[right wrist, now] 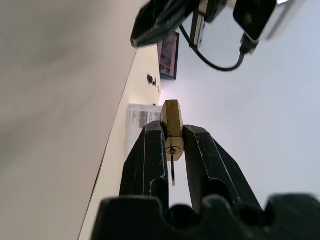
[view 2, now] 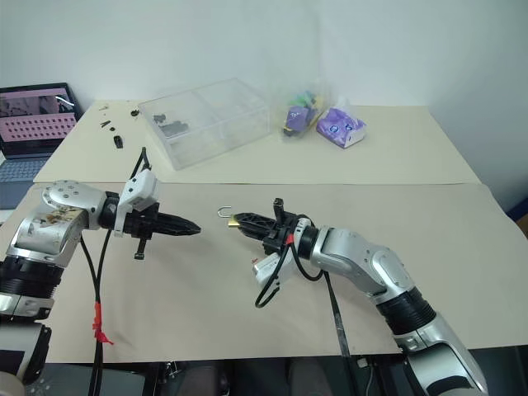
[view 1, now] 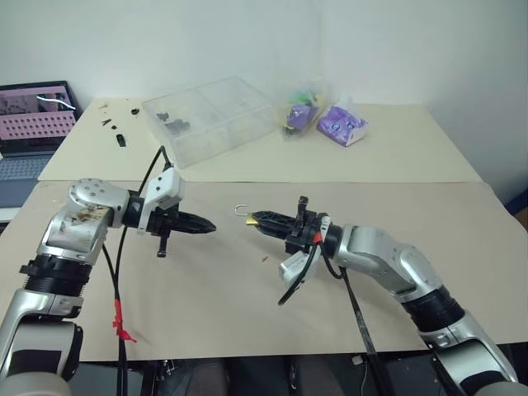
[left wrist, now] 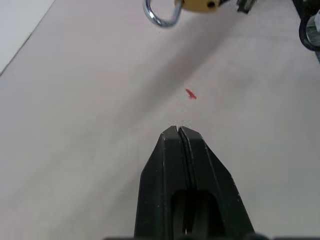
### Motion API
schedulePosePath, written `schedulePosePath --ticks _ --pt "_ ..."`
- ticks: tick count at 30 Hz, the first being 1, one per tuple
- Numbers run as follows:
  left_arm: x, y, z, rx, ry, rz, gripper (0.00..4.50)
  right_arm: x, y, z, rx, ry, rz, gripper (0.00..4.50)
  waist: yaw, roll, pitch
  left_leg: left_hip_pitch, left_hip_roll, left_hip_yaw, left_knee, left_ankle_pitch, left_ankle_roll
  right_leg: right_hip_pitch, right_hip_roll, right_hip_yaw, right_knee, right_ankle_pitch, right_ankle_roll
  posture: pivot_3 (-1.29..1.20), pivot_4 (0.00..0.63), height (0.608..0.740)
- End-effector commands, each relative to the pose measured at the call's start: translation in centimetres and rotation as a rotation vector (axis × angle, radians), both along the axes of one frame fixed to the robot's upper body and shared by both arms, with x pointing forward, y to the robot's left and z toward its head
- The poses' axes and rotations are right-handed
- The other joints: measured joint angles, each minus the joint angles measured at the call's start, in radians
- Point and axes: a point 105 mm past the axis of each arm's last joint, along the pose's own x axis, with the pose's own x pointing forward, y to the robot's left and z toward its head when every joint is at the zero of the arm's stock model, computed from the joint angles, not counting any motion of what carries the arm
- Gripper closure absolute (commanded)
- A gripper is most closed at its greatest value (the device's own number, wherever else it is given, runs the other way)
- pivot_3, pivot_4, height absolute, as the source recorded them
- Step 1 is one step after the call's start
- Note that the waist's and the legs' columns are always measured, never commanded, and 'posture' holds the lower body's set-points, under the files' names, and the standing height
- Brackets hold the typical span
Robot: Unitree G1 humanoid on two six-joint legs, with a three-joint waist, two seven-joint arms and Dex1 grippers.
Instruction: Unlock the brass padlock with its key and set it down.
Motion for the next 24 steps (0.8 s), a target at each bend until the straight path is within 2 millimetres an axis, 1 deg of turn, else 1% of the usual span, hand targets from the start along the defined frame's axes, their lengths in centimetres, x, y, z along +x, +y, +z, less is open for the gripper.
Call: schedulePosePath --ticks 1,5,9,13,18,24 --pt "-1.2 -0.9 1.5 -0.025 -0.133 -0.058 4.45 -0.4 -0.3 -1.5 0.027 0.074 0.012 4.39 0.0 0.0 0.0 0.0 0.0 0.0 0.0 0.0 0.0 0.0 0.0 0.0 0.0 0.0 0.0 0.0 0.15 0.74" --pt "-3.0 -2.8 1.5 -0.095 -0.187 -0.119 4.45 -1.9 0.8 -3.8 0.024 0.205 0.082 4.39 0.001 0.0 0.0 0.0 0.0 0.0 0.0 0.0 0.0 0.0 -0.001 0.0 0.0 0.002 -0.003 0.0 0.15 0.74" --pt "-3.9 -3.4 1.3 -0.113 -0.171 -0.129 4.45 -2.8 1.4 -5.8 -0.014 0.367 0.112 4.39 -0.001 0.0 0.0 0.0 0.0 0.0 0.0 0.0 0.0 0.001 0.0 0.0 0.0 0.004 0.001 0.0 0.15 0.74" --pt "-4.5 -3.3 1.0 -0.09 -0.131 -0.148 4.45 -2.3 1.4 -6.4 -0.017 0.443 0.085 4.39 -0.001 0.0 0.0 0.003 0.0 0.0 0.0 0.0 0.0 0.003 0.0 0.0 0.0 -0.001 0.003 0.0 0.15 0.74" --pt "-5.8 -2.4 0.0 -0.02 -0.045 -0.187 4.45 -1.7 1.0 -7.1 -0.053 0.491 0.055 4.39 -0.001 0.0 0.0 0.005 0.001 0.0 0.0 0.0 0.0 0.003 0.0 0.0 0.0 -0.002 0.002 0.0 0.15 0.74" --pt "-5.8 -1.6 -0.3 0.017 -0.029 -0.179 4.45 -1.8 0.9 -7.7 -0.091 0.547 0.059 4.39 0.001 0.0 0.0 0.004 0.001 0.0 0.0 0.0 0.0 0.003 0.0 0.0 0.0 -0.002 0.001 0.0 0.15 0.74"
